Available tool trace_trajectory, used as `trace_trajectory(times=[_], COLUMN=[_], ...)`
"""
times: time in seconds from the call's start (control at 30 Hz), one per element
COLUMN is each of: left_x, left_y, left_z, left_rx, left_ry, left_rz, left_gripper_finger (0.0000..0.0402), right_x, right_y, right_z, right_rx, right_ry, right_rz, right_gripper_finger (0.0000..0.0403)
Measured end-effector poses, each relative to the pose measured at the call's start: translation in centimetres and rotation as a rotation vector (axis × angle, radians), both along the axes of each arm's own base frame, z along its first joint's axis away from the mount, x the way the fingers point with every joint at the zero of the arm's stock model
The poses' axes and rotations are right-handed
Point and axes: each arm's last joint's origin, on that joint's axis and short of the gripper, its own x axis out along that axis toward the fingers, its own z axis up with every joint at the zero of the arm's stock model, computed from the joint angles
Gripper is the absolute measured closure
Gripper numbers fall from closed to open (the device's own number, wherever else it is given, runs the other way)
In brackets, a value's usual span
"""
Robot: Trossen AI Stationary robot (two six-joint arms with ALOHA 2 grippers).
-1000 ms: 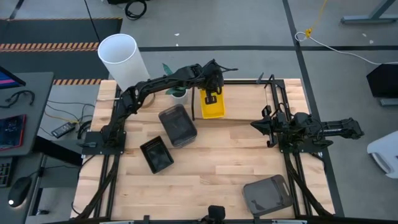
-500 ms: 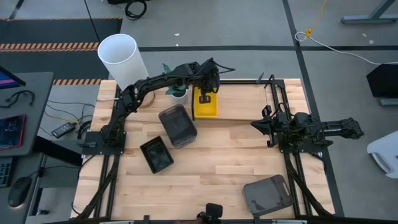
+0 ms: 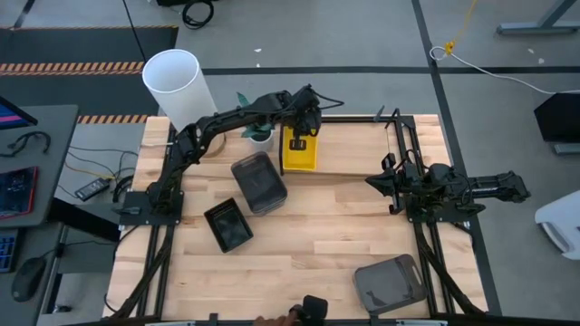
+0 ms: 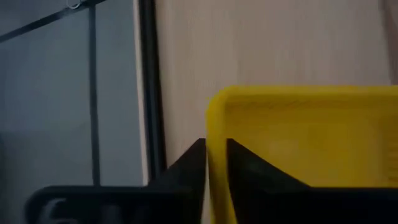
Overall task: Stack baskets on shelf by color
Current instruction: Put the stacked yellow bins on the shelf, then put the stacked black bins on the shelf
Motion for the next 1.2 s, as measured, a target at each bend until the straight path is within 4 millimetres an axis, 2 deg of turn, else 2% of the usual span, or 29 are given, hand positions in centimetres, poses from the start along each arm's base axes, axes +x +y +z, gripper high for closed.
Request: trace_trajectory(times=[0.27,0.43,0.57,0.73,0.83,0.97,1.2], left_x=[0.3,0.6,0.9,1.3,0.5,-1.6,-2.8], left_y=[-0.3,-0.7,-2.3,-7.1,-10.4,-13.8,-17.4], left_z=[0.1,0.5,2.7,7.3,9.5,10.2,9.8], left_rx=[0.064,0.114,0.056,-0.012,-0.011,-0.116,-0.229], left_ry=[0.014,-0.013,-0.094,-0.199,-0.196,-0.062,0.067], left_rz=[-0.012,0.126,0.168,0.026,-0.055,-0.094,-0.068], left_gripper_finger=[0.0218,0.0185,0.0198,0.0242,0.0267,0.0289,0.0302], right_x=[0.0,0.0,0.0,0.0,0.0,0.0,0.0], right_y=[0.0,0.0,0.0,0.0,0.0,0.0,0.0], right_z=[0.0,0.0,0.0,0.0,0.0,0.0,0.0], right_rx=[0.000,0.000,0.000,0.000,-0.001,0.000,0.000], right_ry=[0.000,0.001,0.000,0.000,0.000,0.000,0.002], right_rz=[0.000,0.000,0.001,0.000,0.003,0.003,0.001], right_gripper_finger=[0.0384,0.0384,0.0384,0.0384,0.0384,0.0384,0.0384])
